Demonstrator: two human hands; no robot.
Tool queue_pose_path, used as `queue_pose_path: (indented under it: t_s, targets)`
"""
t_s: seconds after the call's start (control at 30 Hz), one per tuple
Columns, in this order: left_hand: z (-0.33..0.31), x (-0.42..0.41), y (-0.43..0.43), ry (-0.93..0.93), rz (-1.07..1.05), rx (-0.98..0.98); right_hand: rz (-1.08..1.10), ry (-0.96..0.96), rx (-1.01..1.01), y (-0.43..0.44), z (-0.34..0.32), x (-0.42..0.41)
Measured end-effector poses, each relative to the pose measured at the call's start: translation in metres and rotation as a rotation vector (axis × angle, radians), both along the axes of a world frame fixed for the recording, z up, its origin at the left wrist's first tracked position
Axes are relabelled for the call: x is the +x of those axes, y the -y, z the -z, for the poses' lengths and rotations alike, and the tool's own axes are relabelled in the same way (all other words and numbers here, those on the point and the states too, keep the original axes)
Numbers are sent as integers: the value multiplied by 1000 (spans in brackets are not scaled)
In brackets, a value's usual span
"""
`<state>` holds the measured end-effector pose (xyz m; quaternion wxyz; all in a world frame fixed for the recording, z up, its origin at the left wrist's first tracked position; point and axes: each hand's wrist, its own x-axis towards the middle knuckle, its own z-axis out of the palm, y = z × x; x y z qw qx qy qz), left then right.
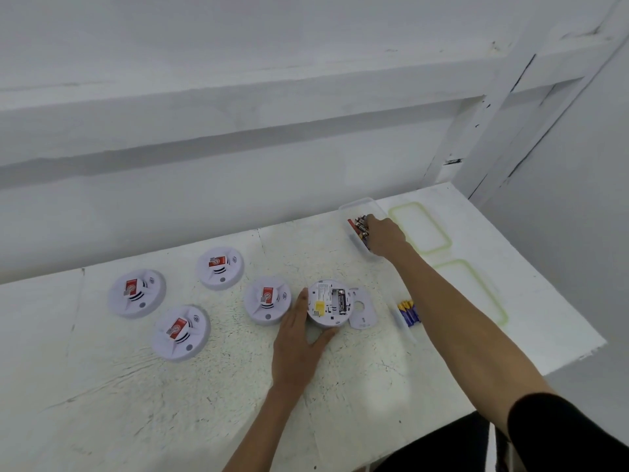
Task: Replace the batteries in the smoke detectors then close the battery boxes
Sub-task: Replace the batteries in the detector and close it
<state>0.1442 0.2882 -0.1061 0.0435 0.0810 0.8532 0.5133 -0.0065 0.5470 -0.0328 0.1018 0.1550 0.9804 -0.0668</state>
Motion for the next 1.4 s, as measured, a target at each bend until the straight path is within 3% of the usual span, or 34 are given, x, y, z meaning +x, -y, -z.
queue_pose_path:
  t_s: [0.33,0.47,0.6,0.73,0.83,0.93,1.1,1.4]
  targets:
    - [-3,-1,0,-14,16,-33,9,-35,-47,-1,-3,-7]
    - [-1,-1,0,-19,13,-24,145,-194,-243,-6,0,3]
    - [2,-2,0,-24,7,-13,218,-513,-476,0,-6,14]
    - [4,-2,1,-48,13,-15,195,-701,-636,26,-26,35]
    - [3,-1,0,-37,17,-12,137,-716,-759,44,-29,57]
    - [3,0,0,-48,23,-28,63,-578,-875,57,-25,83]
    - [5,0,0,-45,19,-8,-54,-464,-784,76,-7,120]
    - [2,4,2,-32,23,15,-333,-525,-479,88,19,167]
